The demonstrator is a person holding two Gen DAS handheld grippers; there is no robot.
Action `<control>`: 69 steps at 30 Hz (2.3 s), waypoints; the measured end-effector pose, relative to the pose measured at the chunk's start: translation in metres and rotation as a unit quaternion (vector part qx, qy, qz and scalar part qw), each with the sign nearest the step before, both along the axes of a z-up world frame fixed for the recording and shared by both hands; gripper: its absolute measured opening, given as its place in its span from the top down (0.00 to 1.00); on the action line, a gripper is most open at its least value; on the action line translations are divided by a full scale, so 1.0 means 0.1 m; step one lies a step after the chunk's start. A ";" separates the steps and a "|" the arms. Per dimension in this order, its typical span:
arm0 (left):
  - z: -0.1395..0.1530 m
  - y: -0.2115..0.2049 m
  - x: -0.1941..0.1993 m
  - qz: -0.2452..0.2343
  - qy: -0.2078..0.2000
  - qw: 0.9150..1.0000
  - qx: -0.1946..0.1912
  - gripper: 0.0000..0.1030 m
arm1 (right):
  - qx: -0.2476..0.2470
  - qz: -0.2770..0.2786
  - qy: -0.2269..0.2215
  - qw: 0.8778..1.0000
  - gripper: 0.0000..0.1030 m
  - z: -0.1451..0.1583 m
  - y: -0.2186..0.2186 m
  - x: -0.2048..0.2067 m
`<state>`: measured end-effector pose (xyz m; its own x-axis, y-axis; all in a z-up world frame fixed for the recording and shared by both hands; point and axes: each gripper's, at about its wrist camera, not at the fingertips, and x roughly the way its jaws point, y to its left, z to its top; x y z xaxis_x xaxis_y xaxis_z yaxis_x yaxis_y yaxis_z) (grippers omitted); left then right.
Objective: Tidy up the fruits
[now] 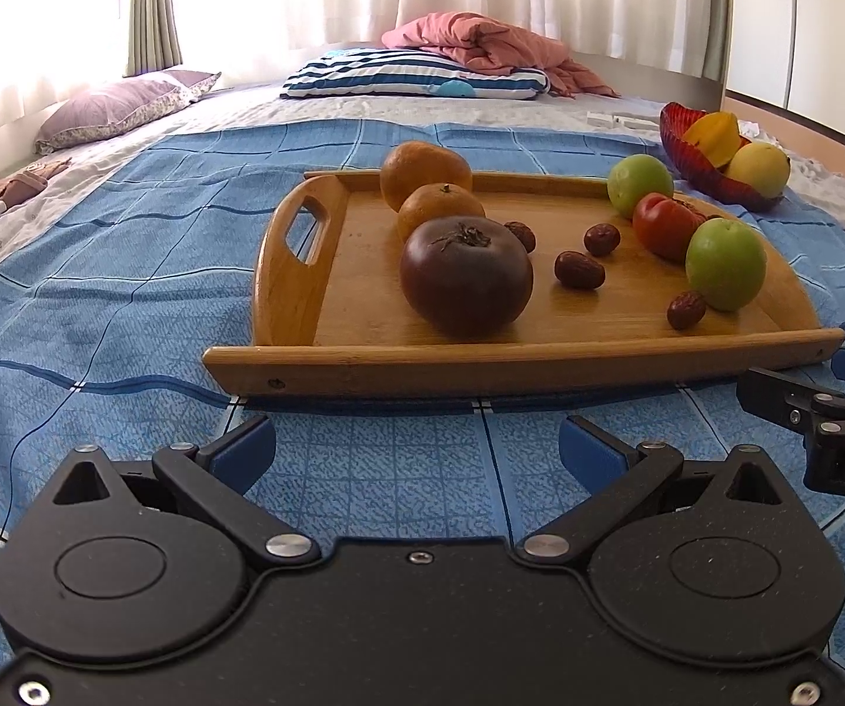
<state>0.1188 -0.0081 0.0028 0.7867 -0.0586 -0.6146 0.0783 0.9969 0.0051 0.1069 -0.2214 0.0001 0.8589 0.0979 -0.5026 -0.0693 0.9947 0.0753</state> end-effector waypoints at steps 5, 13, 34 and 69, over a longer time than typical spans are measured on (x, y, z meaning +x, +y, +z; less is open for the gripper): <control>-0.04 0.01 0.04 0.002 0.007 1.000 -0.005 0.00 | 0.005 -0.004 0.008 1.000 0.00 -0.04 -0.01 0.01; -0.12 0.00 0.07 -0.004 0.007 1.000 -0.003 0.00 | -0.004 -0.007 0.017 1.000 0.00 -0.13 0.03 0.01; -0.19 -0.01 0.10 -0.004 0.001 1.000 -0.003 0.00 | -0.032 -0.004 0.017 0.999 0.00 -0.21 0.13 -0.01; -0.19 -0.04 0.07 -0.002 -0.006 1.000 0.008 0.00 | -0.032 -0.003 0.018 0.999 0.00 -0.21 0.12 -0.01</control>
